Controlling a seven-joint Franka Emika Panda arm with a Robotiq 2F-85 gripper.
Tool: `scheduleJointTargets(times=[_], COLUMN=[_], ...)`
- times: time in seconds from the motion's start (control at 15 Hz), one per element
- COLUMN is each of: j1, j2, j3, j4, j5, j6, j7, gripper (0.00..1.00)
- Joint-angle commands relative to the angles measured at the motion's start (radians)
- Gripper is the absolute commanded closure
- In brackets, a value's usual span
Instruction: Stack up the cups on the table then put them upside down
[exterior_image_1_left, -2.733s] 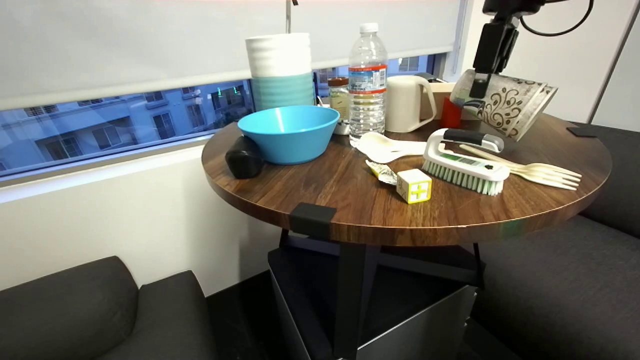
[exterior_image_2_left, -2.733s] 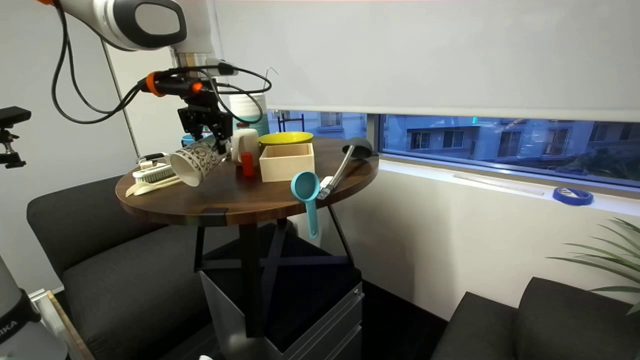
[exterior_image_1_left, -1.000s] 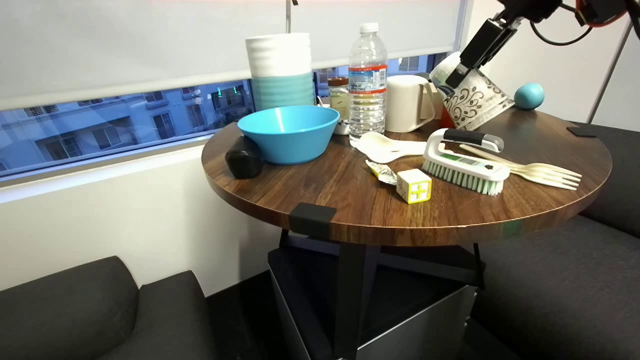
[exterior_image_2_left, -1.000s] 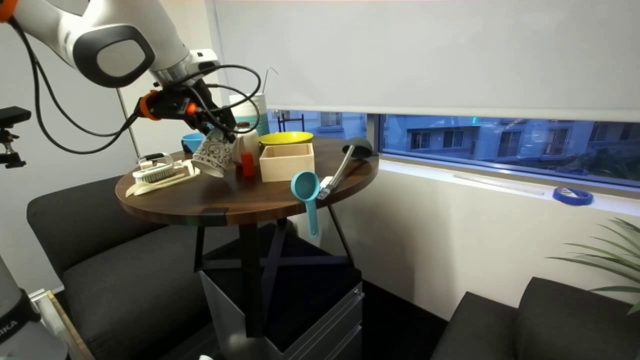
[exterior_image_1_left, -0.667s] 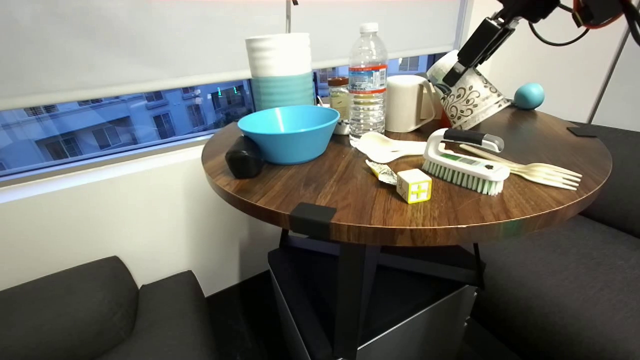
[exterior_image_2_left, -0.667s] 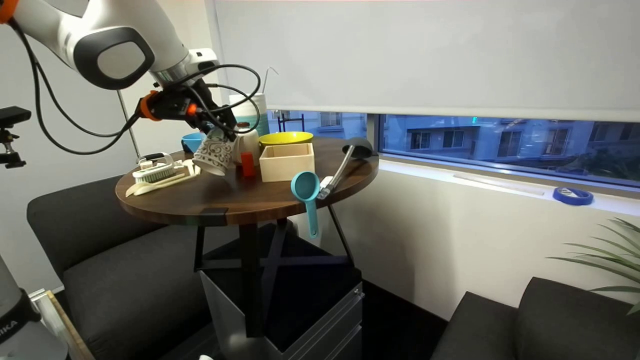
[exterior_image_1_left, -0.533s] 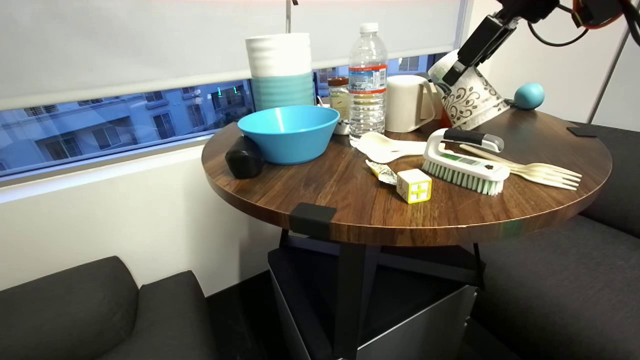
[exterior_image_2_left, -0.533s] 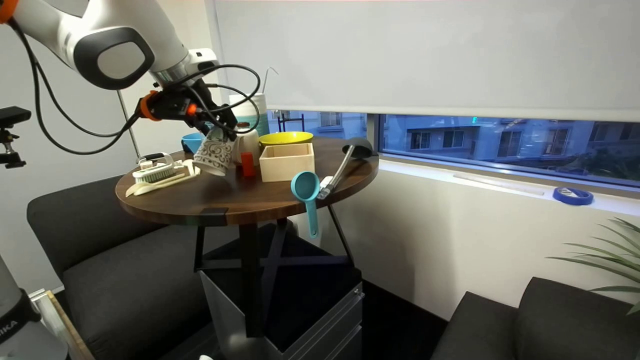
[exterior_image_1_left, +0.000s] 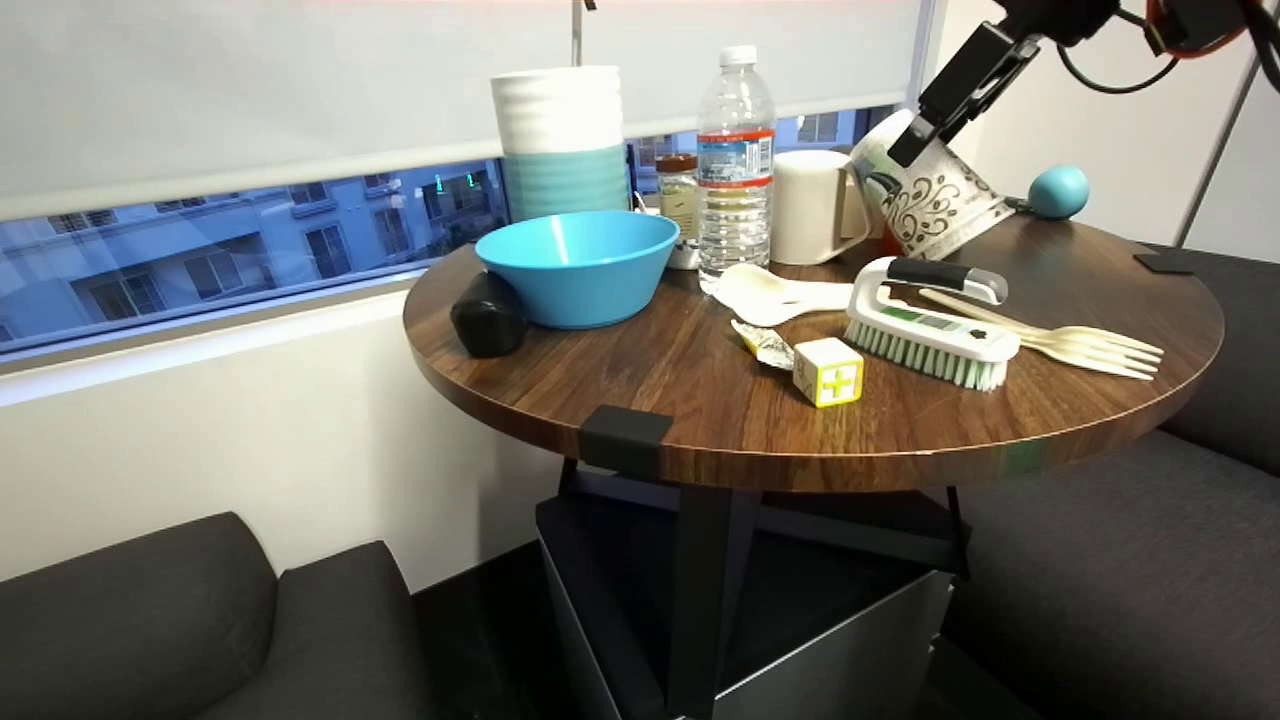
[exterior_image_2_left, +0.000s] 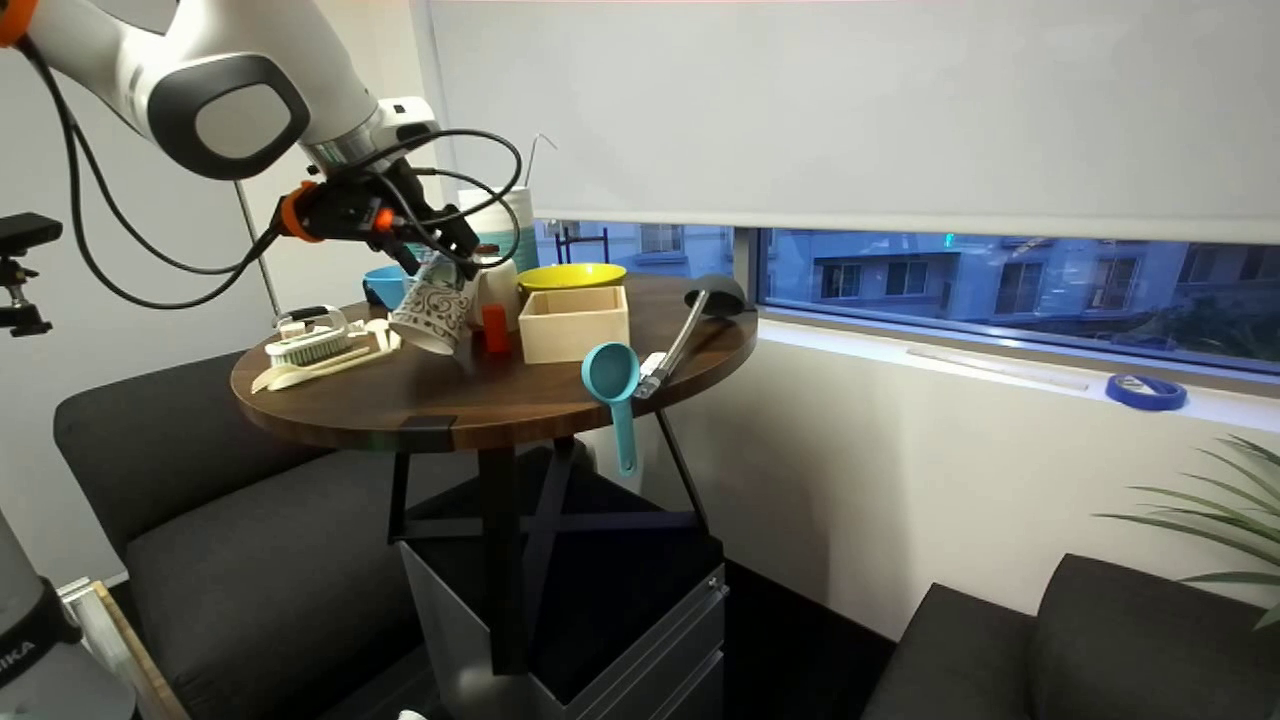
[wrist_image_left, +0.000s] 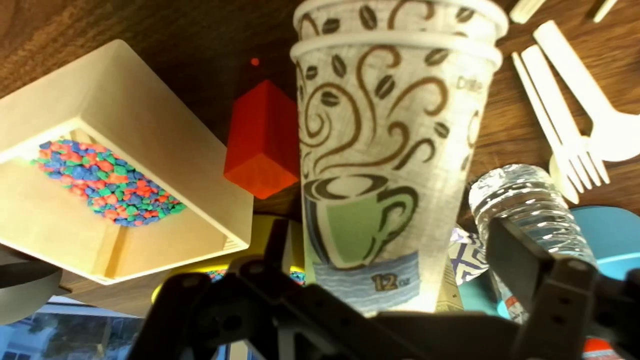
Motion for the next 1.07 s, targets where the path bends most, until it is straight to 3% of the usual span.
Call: scheduleJointTargets(times=[0.0,0.47,0.53,0.67,0.87,1.0], j1=[0.01,0.012,0.013,0.024,0.019,0.027], j2=[-0.011,0.038,0.046,0.051,0.04,0.015], j3=[-0.006,-0.003,-0.004,-0.015,-0.018,-0.037], j4=[-0.006,0.031,0.038,0.041,0.037,0.025], j5=[0.012,0.006,0.003,0.006,0.004,0.013], j6=[0.009,0.045,0.041,0.042,0.037,0.034], j7=[0.002,0.009,0.005,-0.02,-0.027,-0.048], gripper=[0.0,0.01,0.26,0.31,0.55,0.58])
